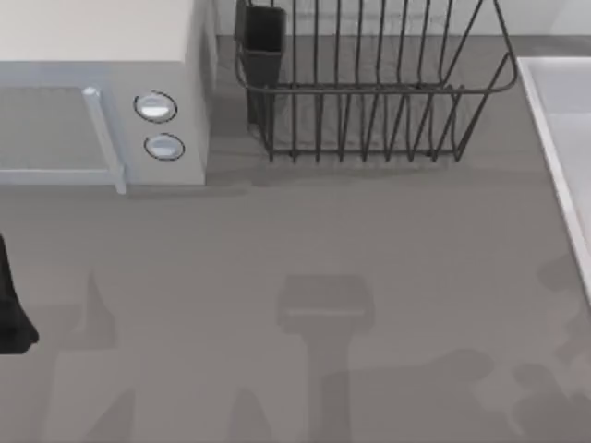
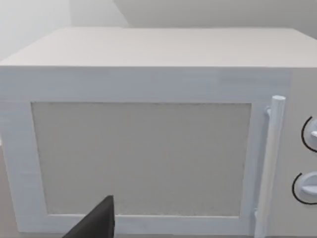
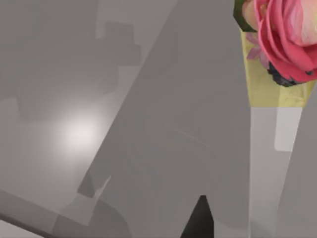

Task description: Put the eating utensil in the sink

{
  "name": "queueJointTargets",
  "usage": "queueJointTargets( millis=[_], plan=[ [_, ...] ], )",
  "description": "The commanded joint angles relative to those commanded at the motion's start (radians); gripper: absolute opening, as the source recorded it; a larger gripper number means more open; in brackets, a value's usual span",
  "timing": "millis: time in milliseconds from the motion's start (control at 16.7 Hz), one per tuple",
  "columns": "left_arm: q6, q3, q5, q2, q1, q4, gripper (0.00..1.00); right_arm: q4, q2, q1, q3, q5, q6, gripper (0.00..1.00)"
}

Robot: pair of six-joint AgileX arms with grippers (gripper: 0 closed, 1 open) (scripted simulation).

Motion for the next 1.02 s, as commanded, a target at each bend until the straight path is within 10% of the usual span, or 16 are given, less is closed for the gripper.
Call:
queueJointTargets(
  millis=[480,1020],
  plan=[
    [0.000,0.000,0.000,0.000,0.000,0.000,1.00,-0.082,0.199,-0.015,0.217,0.001,-0.021,0.00],
    [0.000,0.000,0.000,0.000,0.000,0.000,1.00,-0.359,0.867,-0.069,1.142,0.008,-0.079,0.00]
  ],
)
